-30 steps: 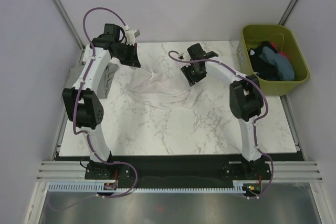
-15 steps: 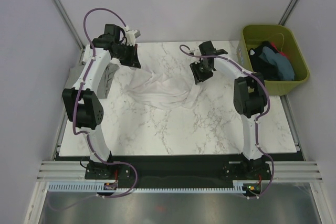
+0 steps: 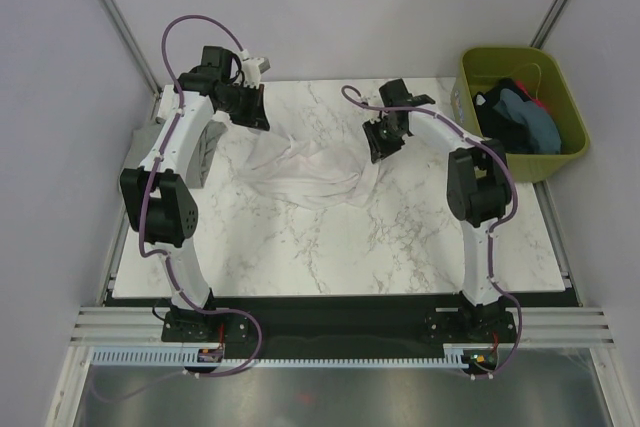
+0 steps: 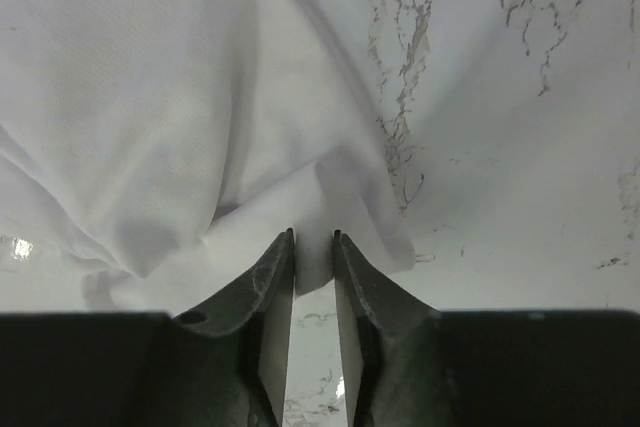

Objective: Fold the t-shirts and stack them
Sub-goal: Flatten the tshirt out

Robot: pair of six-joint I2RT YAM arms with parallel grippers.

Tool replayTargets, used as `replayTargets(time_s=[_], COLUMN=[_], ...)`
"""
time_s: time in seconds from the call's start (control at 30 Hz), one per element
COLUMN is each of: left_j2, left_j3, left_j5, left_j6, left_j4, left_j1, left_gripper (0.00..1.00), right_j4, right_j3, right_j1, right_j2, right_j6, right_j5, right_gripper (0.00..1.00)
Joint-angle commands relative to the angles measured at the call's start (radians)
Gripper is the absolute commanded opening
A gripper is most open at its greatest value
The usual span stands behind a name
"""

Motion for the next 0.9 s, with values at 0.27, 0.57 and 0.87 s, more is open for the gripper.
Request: replayTargets(time_s=[0.27, 0.57, 0.87], left_j2=[-0.030, -0.018, -0.046], left_j3=[0.017, 0.074, -0.029], left_j5=[-0.002, -0.125, -0.238], left_j6=[-0.006, 0.010, 0.011], left_j4=[0.023, 0.012, 0.017], left_j1=[-0.013, -0.013, -0.011], left_gripper=[0.02, 0.26, 0.51], right_j4=[0.005, -0.017, -0.109], right_j3=[-0.016, 0.127, 0.204], right_j1=[-0.003, 0.024, 0.046], right_j2=[-0.130, -0.241, -0.388], right_j6=[-0.012, -0.110, -0.138], right_j5=[0.023, 0.063, -0.029], right_gripper=[0.00, 0.00, 0.00])
